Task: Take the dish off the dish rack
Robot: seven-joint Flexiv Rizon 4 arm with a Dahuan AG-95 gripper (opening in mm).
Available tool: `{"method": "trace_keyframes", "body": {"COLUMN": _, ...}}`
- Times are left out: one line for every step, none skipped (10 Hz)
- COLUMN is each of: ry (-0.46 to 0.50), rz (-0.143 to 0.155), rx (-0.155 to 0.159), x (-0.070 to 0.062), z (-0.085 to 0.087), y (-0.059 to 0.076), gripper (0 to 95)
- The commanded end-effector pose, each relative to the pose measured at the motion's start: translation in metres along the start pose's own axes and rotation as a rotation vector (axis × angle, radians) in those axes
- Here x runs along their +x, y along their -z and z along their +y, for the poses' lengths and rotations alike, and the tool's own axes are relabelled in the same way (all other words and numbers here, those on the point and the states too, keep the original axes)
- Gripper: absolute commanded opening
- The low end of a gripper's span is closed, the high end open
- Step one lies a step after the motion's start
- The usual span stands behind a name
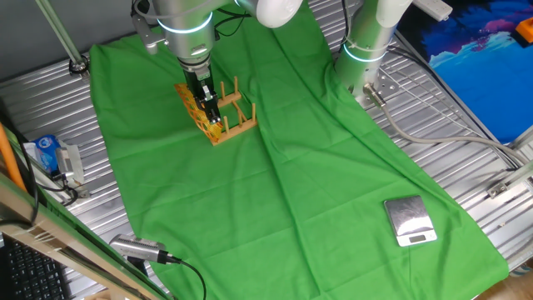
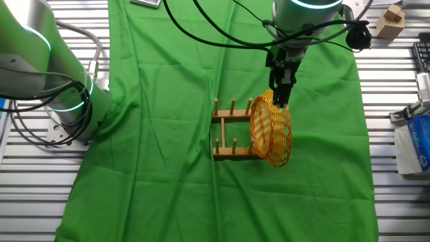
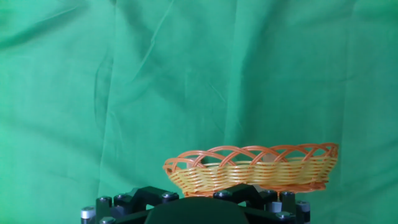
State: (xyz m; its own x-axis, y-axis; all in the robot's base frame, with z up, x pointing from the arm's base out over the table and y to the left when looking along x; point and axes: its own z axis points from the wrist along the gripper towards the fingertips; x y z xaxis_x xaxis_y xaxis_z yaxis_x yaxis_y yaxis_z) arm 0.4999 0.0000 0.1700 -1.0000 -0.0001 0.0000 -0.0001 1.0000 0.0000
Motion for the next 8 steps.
{"method": "trace_keyframes", "body": {"ry": 0.018, "rz": -0.005, "rx": -0.017, "x": -0.0001, "z": 0.0000, "y": 0.0000, "gripper": 0.0}}
{"method": "trace_keyframes", "body": {"ry": 0.018, "rz": -0.005, "rx": -0.014, "x": -0.0001, "z": 0.0000, "y": 0.0000, "gripper": 0.0}}
{"method": "trace_keyframes", "body": {"ry": 0.018, "rz": -0.005, "rx": -0.014, "x": -0.0001, "z": 0.0000, "y": 0.0000, "gripper": 0.0}}
{"method": "trace_keyframes", "body": {"ry": 0.018, "rz": -0.005, "rx": -0.013, "x": -0.0001, "z": 0.0000, "y": 0.0000, "gripper": 0.0}}
{"method": "trace_keyframes", "body": {"ry": 0.018, "rz": -0.005, "rx": -0.013, "x": -0.0001, "z": 0.0000, "y": 0.0000, "gripper": 0.0}}
{"method": "trace_keyframes", "body": {"ry": 0.018, "rz": -0.005, "rx": -0.013, "x": -0.0001, "z": 0.0000, "y": 0.0000, "gripper": 0.0}}
{"method": "trace_keyframes", "body": {"ry": 0.018, "rz": -0.005, "rx": -0.013, "x": -0.0001, "z": 0.0000, "y": 0.0000, "gripper": 0.0}}
{"method": "trace_keyframes", "body": {"ry": 0.018, "rz": -0.005, "rx": -0.013, "x": -0.0001, "z": 0.0000, "y": 0.0000, "gripper": 0.0}}
